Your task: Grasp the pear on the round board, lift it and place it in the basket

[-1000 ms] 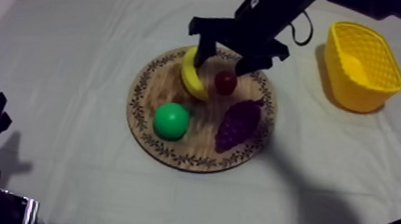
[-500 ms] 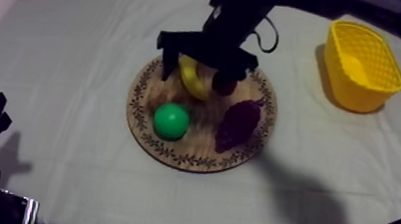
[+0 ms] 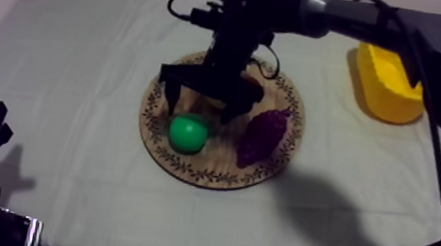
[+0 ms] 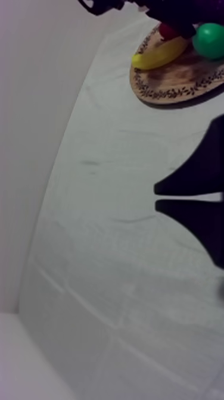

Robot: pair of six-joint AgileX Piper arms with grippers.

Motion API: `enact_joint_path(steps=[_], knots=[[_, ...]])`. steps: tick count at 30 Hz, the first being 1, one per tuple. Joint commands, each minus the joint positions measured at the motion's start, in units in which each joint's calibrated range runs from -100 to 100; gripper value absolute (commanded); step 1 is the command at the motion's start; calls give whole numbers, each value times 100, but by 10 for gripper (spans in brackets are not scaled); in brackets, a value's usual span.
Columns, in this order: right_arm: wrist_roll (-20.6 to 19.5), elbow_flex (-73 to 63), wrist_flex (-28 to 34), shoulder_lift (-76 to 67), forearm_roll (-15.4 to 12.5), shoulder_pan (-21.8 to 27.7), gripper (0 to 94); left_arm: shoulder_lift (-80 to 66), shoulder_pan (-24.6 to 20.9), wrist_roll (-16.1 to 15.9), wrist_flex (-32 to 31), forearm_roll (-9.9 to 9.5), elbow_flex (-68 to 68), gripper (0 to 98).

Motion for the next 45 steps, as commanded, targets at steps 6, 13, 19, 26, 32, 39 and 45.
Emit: enact_joint_path(steps=[6, 13, 19, 26, 32, 39, 45], knots=[[-27, -73, -44, 246, 30, -80, 758, -2, 0, 0, 1, -1, -5, 1], [-46, -141, -91, 417, 84, -184, 703, -2, 0, 0, 1, -1, -5, 1], [-2, -91, -195, 506, 74, -226, 597, -2, 0, 0, 1, -1, -5, 1], [29, 15, -352, 478, 145, -236, 451, -2, 0, 0, 1, -1, -5, 1], [51, 282, -317, -103, 308, -120, 440, -2, 0, 0, 1, -1, -5, 1], [135, 975, -362, -1799, 729, 323, 442, -2, 0, 0, 1, -1, -5, 1], [410, 1871, -774, -3229, 997, 1169, 441, -2, 0, 0, 1, -1, -5, 1]])
